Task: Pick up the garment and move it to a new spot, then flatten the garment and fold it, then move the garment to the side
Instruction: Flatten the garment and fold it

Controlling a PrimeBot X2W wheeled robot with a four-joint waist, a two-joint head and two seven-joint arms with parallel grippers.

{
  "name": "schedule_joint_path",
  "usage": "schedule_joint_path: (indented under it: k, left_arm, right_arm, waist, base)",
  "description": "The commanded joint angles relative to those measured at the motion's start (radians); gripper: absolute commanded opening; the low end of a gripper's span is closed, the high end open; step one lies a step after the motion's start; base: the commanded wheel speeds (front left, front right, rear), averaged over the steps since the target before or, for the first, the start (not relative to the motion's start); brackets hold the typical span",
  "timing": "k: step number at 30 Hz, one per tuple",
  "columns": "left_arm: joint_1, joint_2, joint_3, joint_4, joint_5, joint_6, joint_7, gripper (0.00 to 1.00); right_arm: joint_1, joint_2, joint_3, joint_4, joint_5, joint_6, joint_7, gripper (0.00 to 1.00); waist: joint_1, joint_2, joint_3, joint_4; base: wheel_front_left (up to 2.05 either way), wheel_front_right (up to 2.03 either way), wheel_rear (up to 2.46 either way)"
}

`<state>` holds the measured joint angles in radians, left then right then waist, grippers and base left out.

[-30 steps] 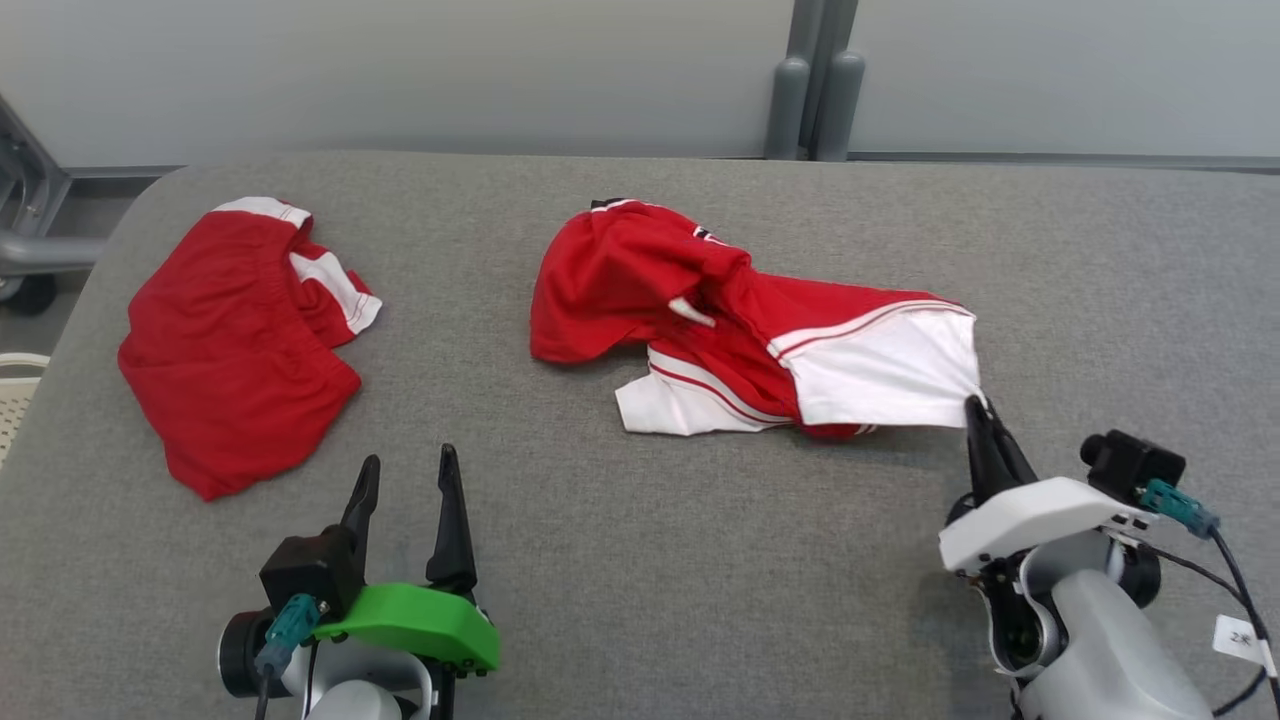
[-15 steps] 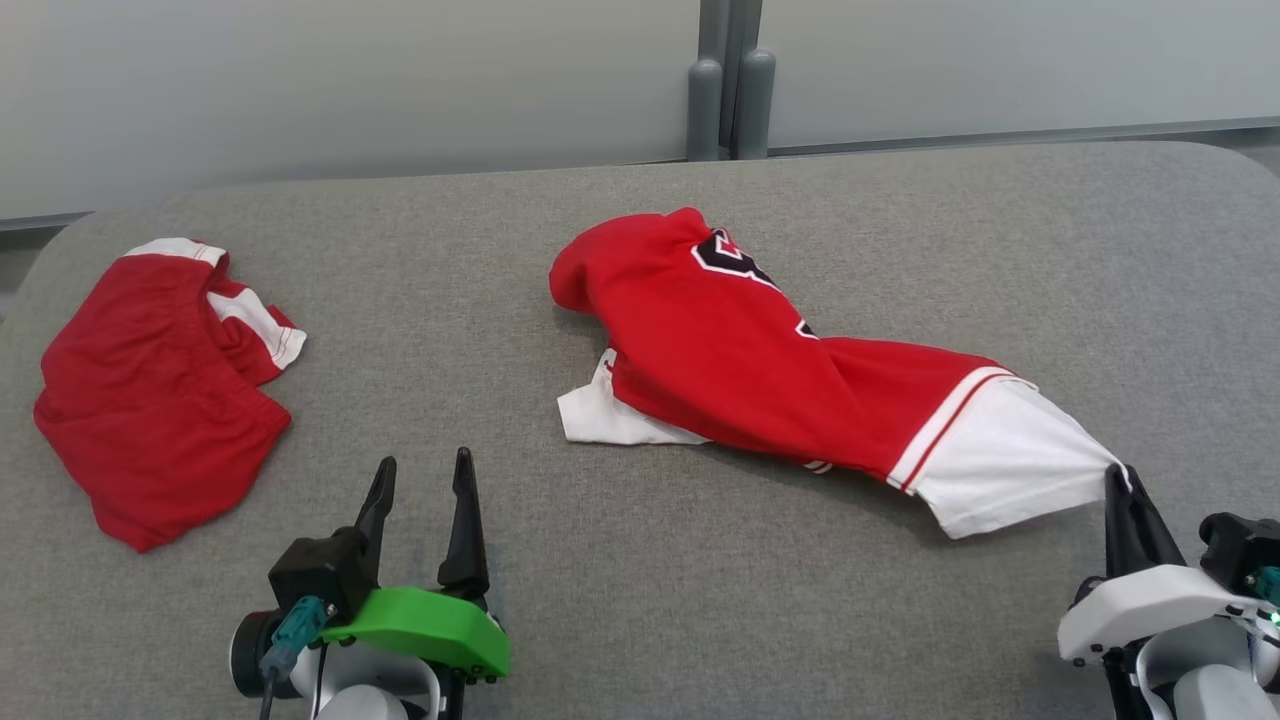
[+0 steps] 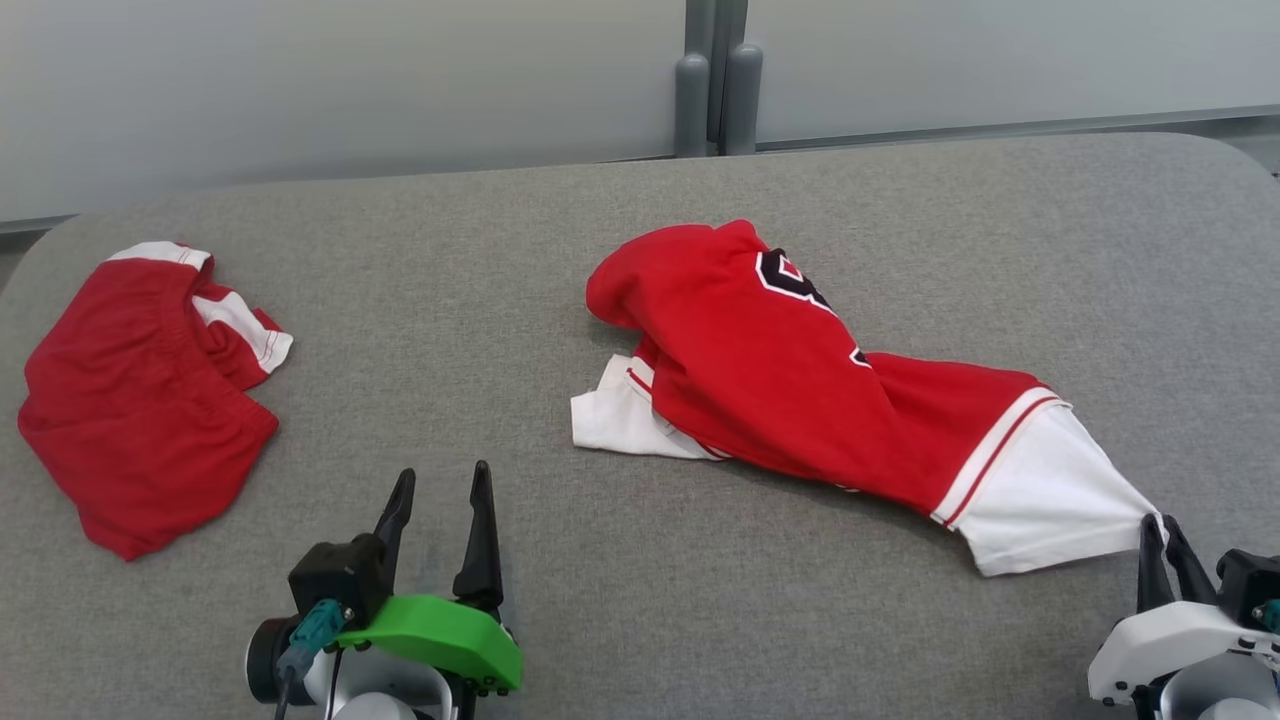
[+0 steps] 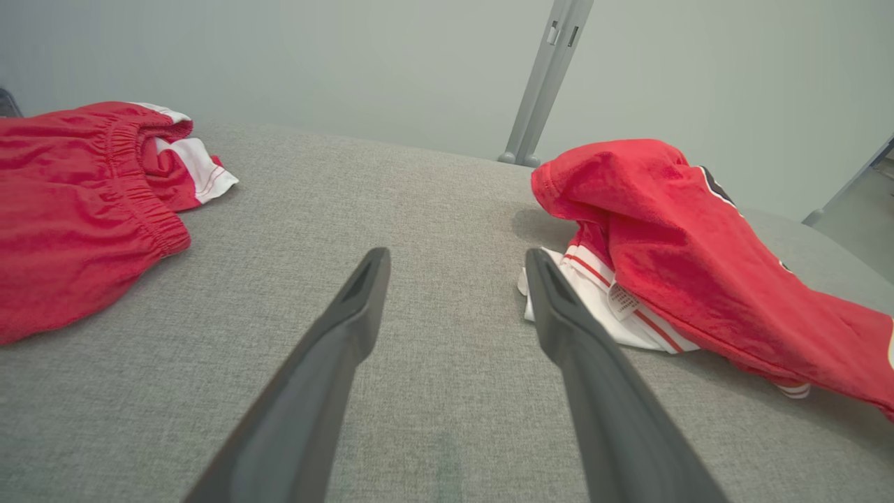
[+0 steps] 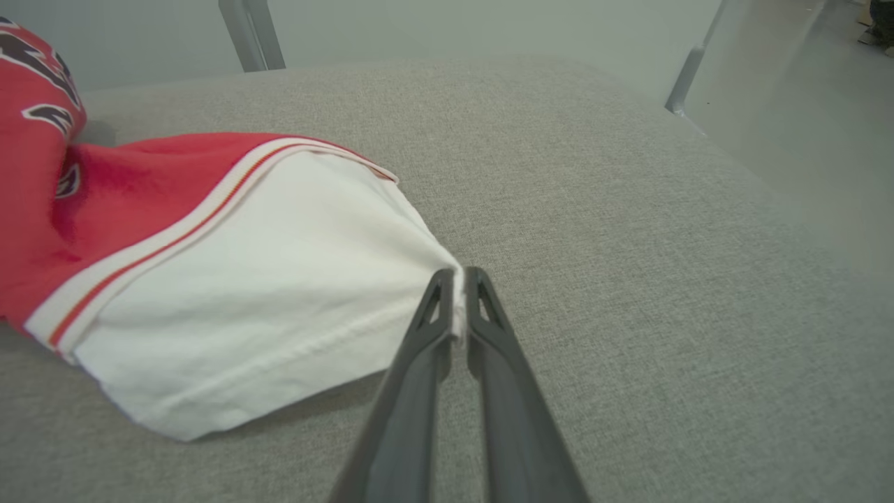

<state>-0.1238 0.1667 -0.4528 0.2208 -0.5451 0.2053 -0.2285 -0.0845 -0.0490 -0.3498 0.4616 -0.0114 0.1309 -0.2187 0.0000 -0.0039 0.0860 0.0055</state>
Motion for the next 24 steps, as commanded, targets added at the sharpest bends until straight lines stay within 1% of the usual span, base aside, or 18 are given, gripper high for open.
schedule_joint_path:
  k: [1,7,11,15,17,18,22,24]
  left_arm:
    - [0.015,0.000,0.001,0.002,-0.004,0.000,0.002,1.00]
    - [0.026,-0.002,-0.003,0.016,-0.016,-0.007,0.004,1.00]
    - [0.008,-0.001,-0.007,0.035,-0.026,-0.019,0.011,1.00]
    - [-0.052,-0.001,-0.012,0.069,-0.027,-0.033,0.031,1.00]
    - [-0.091,-0.007,-0.020,0.099,-0.024,-0.045,0.046,1.00]
    - [-0.139,-0.018,-0.027,0.135,-0.026,-0.059,0.060,1.00]
    - [-0.232,-0.047,-0.050,0.222,-0.036,-0.094,0.093,1.00]
    - [-0.274,-0.064,-0.047,0.267,-0.053,-0.110,0.100,1.00]
  right_arm:
    - [-0.009,-0.005,-0.007,0.008,-0.005,0.000,-0.014,1.00]
    - [-0.008,-0.003,-0.021,0.028,-0.015,0.000,-0.037,1.00]
    - [-0.009,-0.002,-0.021,-0.018,-0.013,0.000,-0.041,1.00]
    - [-0.014,-0.002,0.016,-0.086,0.006,0.000,-0.044,1.00]
    - [-0.012,-0.002,0.044,-0.120,0.020,0.000,-0.044,1.00]
    - [-0.010,-0.002,0.073,-0.153,0.035,0.000,-0.044,1.00]
    - [-0.010,-0.002,0.115,-0.201,0.058,0.000,-0.032,1.00]
    - [-0.012,-0.002,0.130,-0.219,0.067,0.000,-0.031,1.00]
  waist:
    - [0.0000,0.0039,-0.008,-0.009]
    - [0.0000,0.0039,-0.035,-0.045]
    - [0.0000,0.0039,-0.046,-0.078]
    - [0.0000,0.0039,-0.043,-0.114]
    - [0.0000,0.0039,-0.035,-0.131]
    - [0.0000,0.0039,-0.024,-0.147]
    - [0.0000,0.0039,0.003,-0.177]
    - [0.0000,0.0039,0.017,-0.189]
  base:
    - [0.00,0.00,0.00]
    - [0.00,0.00,0.00]
    - [0.00,0.00,0.00]
    - [0.00,0.00,0.00]
    - [0.00,0.00,0.00]
    - [0.00,0.00,0.00]
    - [0.00,0.00,0.00]
    - [0.00,0.00,0.00]
